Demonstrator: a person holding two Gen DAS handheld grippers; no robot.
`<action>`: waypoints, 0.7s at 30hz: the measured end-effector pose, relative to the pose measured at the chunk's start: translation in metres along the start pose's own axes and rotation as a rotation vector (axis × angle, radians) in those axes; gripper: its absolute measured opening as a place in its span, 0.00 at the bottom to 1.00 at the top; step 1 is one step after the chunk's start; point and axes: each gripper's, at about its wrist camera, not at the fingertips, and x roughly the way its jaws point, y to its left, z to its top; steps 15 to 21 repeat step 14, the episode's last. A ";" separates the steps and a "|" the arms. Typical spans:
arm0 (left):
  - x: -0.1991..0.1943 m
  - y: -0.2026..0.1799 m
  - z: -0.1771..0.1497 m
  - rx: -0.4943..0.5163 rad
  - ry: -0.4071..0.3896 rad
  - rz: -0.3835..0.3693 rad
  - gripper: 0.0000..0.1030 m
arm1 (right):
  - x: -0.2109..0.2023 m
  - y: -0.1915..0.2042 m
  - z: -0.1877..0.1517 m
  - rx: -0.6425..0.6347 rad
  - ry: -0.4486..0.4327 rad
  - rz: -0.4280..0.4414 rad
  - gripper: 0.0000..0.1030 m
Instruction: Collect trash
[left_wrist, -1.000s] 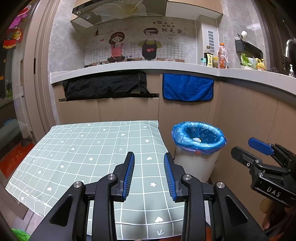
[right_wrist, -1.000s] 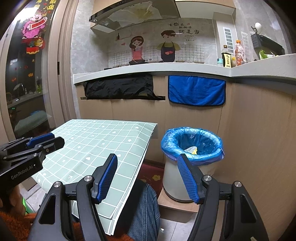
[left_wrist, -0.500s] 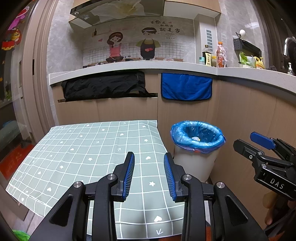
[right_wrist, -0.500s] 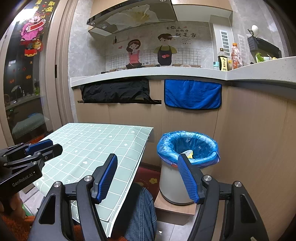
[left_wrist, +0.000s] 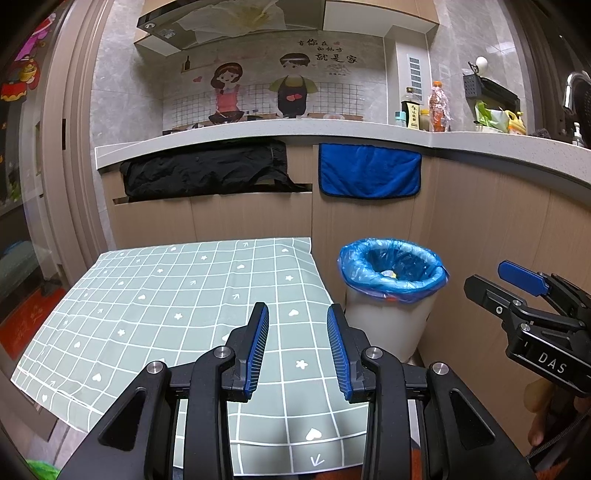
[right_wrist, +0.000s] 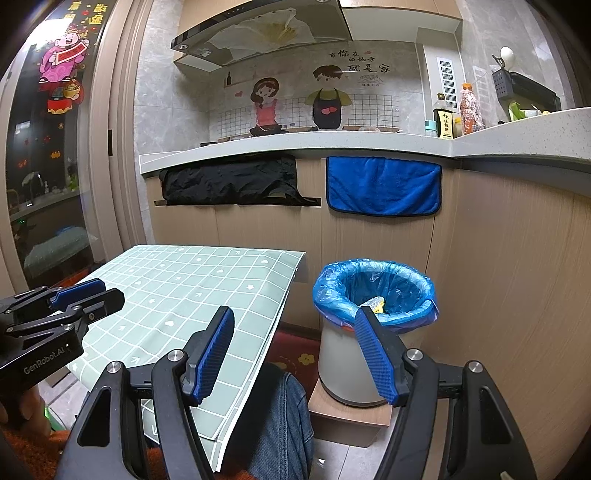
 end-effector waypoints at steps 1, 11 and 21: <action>0.000 0.001 0.000 0.000 0.000 0.000 0.33 | 0.000 0.000 0.000 0.000 0.000 0.000 0.63; 0.000 0.000 -0.001 -0.003 0.001 -0.004 0.33 | 0.000 0.001 -0.001 -0.001 0.002 0.002 0.65; 0.001 0.002 -0.001 -0.009 0.005 -0.009 0.36 | 0.001 0.000 -0.001 0.000 0.007 0.003 0.65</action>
